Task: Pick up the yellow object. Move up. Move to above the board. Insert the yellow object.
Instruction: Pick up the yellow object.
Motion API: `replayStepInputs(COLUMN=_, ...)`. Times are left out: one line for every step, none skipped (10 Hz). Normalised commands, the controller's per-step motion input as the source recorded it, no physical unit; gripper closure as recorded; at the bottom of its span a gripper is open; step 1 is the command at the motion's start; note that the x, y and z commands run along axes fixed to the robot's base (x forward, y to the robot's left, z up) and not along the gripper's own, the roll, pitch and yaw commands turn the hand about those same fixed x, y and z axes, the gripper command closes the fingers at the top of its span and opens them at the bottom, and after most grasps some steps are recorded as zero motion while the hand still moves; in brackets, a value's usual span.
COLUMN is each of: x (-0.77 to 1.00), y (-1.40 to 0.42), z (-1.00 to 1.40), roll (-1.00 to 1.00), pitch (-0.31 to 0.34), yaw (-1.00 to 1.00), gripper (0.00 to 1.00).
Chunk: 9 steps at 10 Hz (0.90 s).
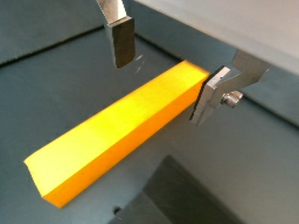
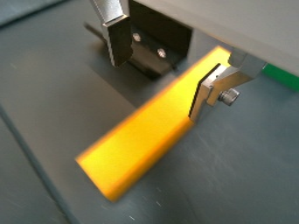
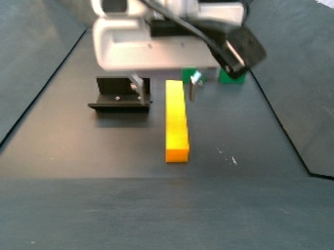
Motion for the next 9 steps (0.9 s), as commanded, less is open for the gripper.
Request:
replayStepInputs(x=-0.31, y=0.00, z=-0.53, roll=-0.03, pitch=0.000, yaw=-0.06, gripper=0.00)
replayStepInputs(x=-0.22, y=0.00, z=-0.54, roll=-0.04, pitch=-0.031, yaw=-0.01, gripper=0.00)
replayStepInputs(x=-0.11, y=-0.01, z=-0.42, roll=-0.08, pitch=-0.039, yaw=0.00, gripper=0.00)
replayStepInputs(x=0.00, y=-0.01, z=-0.17, roll=-0.05, pitch=0.000, yaw=0.00, gripper=0.00)
replayStepInputs(x=0.00, y=0.00, z=0.00, roll=-0.04, pitch=0.000, yaw=-0.05, gripper=0.00)
replayStepInputs(x=0.00, y=0.00, z=0.00, roll=-0.05, pitch=-0.017, yaw=-0.20, gripper=0.00)
replayStepInputs(x=-0.06, y=0.00, z=-0.01, roll=-0.08, pitch=-0.043, yaw=-0.20, gripper=0.00)
replayStepInputs(x=-0.13, y=-0.02, z=-0.13, roll=-0.11, pitch=-0.057, yaw=-0.18, gripper=0.00)
replayStepInputs(x=-0.09, y=-0.06, z=-0.19, roll=-0.10, pitch=-0.073, yaw=-0.15, gripper=0.00)
